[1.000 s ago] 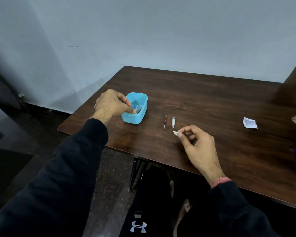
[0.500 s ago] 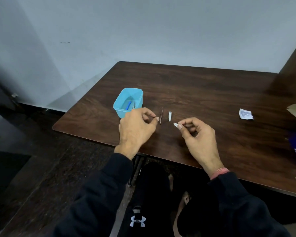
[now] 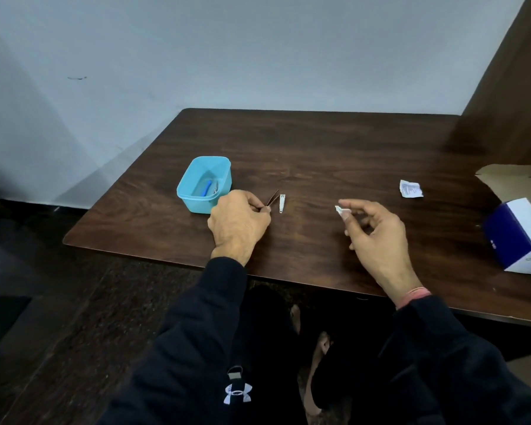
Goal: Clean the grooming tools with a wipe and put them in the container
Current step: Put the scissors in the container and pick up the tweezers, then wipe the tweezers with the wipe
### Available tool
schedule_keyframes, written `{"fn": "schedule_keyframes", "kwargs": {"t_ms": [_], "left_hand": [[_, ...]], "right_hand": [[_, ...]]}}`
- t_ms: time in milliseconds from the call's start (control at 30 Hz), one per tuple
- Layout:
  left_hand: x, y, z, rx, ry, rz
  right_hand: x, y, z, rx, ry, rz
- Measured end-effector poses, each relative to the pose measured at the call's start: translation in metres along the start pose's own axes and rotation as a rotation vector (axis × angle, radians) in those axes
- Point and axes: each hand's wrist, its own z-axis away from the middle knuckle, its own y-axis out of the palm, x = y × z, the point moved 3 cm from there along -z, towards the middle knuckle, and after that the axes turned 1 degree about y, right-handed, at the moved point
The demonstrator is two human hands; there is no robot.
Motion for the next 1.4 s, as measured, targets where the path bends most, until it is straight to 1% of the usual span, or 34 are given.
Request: {"fn": "schedule_keyframes", "kwargs": {"t_ms": [67, 133, 233, 367, 467, 567, 633, 667, 800, 1000, 1100, 1167, 1233, 1300, 1400], "left_hand": [[0.003, -0.004, 0.004, -0.012, 0.02, -0.024], [0.008, -0.01, 0.012, -0.037, 0.039, 0.005], [0.011, -0.012, 0.027, -0.053, 0.063, 0.194], [-0.009, 0.012, 0.045, 0.041, 0.095, 0.58], [-0.038, 0.034, 0.053, 0.164, 0.153, 0.694], [-0.06, 0.055, 0.059, 0.262, 0.279, 0.622], [-0.065, 0.067, 0.061, 0.283, 0.322, 0.534], [-0.064, 0.072, 0.063, 0.28, 0.335, 0.49], [-0.06, 0.079, 0.066, 0.259, 0.35, 0.417], [-0.061, 0.078, 0.068, 0.25, 0.357, 0.35], [-0.061, 0.076, 0.069, 0.257, 0.357, 0.345], [-0.061, 0.076, 0.07, 0.27, 0.366, 0.351], [-0.061, 0.077, 0.07, 0.284, 0.38, 0.359], [-0.06, 0.078, 0.068, 0.312, 0.384, 0.405], [-0.058, 0.077, 0.066, 0.335, 0.377, 0.503]], "right_hand": [[0.002, 0.0, 0.001, -0.001, -0.021, 0.029], [0.003, -0.002, 0.004, 0.002, -0.021, 0.038], [0.004, -0.009, 0.004, 0.031, 0.025, -0.027], [0.004, -0.022, 0.0, 0.089, 0.005, -0.003], [0.0, -0.038, -0.007, 0.047, 0.039, 0.017], [-0.006, -0.05, -0.007, 0.003, 0.069, -0.053], [-0.008, -0.052, -0.005, -0.019, 0.07, -0.082], [-0.009, -0.051, -0.003, -0.03, 0.066, -0.059], [-0.009, -0.049, -0.001, -0.08, 0.049, 0.024], [-0.008, -0.053, 0.001, -0.196, 0.055, 0.06], [-0.008, -0.053, 0.001, -0.212, 0.034, 0.062], [-0.007, -0.053, 0.002, -0.209, -0.025, 0.091], [-0.005, -0.051, 0.002, -0.208, -0.147, 0.195], [-0.005, -0.046, 0.002, -0.172, -0.248, 0.305], [-0.007, -0.04, 0.003, -0.121, -0.31, 0.405]]}}
